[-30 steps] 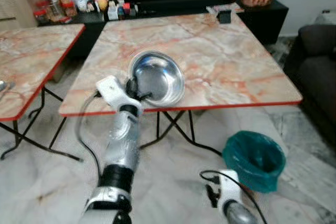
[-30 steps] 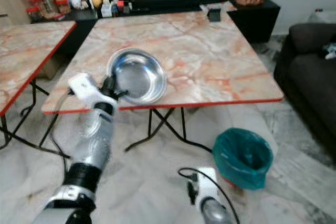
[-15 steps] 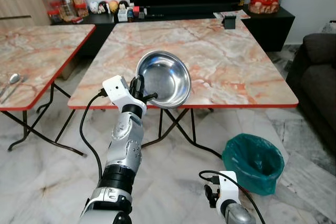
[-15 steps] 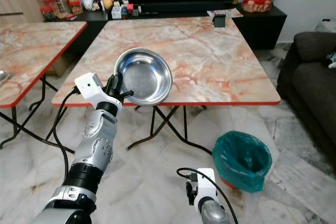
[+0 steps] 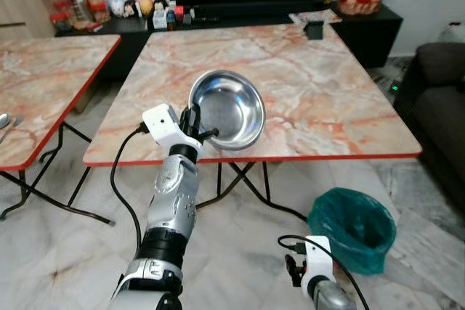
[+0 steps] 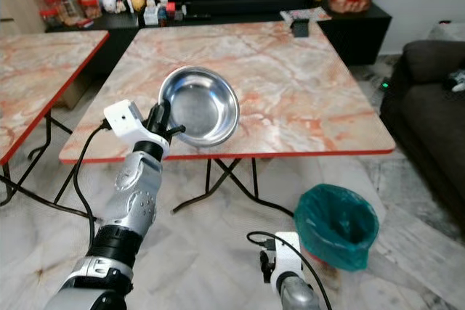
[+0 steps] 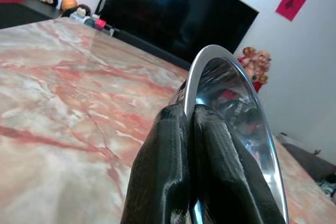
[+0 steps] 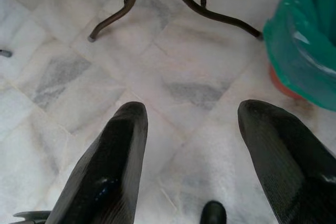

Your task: Setting the table

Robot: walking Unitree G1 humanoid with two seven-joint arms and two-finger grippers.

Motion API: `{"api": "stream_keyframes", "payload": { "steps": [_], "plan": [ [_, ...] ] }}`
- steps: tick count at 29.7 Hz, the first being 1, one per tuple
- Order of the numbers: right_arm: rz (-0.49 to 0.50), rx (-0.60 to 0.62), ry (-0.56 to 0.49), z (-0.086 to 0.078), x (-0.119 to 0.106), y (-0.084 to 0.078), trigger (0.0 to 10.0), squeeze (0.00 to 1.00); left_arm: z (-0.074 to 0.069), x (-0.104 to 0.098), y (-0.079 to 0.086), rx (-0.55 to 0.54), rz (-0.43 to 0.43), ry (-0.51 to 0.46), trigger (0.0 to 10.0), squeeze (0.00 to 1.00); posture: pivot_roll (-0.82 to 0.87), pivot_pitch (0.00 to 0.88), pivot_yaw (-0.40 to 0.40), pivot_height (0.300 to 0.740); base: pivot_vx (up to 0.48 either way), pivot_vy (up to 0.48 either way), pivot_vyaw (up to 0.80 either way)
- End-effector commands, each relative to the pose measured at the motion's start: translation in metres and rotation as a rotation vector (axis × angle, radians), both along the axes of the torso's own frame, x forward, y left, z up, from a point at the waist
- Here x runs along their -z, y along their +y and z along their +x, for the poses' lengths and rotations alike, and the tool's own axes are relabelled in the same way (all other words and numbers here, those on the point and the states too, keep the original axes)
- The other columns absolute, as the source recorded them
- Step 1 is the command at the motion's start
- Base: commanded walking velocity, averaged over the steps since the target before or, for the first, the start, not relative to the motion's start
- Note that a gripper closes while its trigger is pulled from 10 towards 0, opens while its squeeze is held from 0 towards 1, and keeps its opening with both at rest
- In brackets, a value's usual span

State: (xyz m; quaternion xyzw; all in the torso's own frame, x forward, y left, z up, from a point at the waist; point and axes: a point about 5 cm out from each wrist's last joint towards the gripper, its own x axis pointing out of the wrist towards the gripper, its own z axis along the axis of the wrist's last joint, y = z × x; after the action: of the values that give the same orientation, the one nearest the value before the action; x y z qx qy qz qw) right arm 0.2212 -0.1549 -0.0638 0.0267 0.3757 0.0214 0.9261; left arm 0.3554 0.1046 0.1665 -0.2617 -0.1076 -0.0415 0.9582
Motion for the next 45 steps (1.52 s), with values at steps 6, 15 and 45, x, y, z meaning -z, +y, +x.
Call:
{"api": "stream_keyframes", "payload": {
  "steps": [6, 15, 45],
  "plan": [
    [0.002, 0.0, -0.004, 0.001, -0.001, 0.0, 10.0, 0.0, 0.001, -0.011, -0.002, 0.014, 0.019, -0.046, 10.0, 0.0, -0.02, 0.002, 0.056, 0.728, 0.367, 0.0, 0.0],
    [0.005, 0.009, -0.006, 0.002, -0.001, 0.0, 10.0, 0.0, 0.002, -0.013, -0.001, 0.013, 0.019, -0.05, 10.0, 0.0, -0.02, 0.016, 0.057, 0.728, 0.369, 0.0, 0.0],
    [0.0, -0.004, -0.003, 0.002, -0.001, 0.001, 10.0, 0.0, -0.004, 0.003, -0.047, 0.38, -0.046, 0.083, 10.0, 0.0, -0.02, 0.018, 0.063, 0.728, 0.132, 0.0, 0.0]
  ]
}}
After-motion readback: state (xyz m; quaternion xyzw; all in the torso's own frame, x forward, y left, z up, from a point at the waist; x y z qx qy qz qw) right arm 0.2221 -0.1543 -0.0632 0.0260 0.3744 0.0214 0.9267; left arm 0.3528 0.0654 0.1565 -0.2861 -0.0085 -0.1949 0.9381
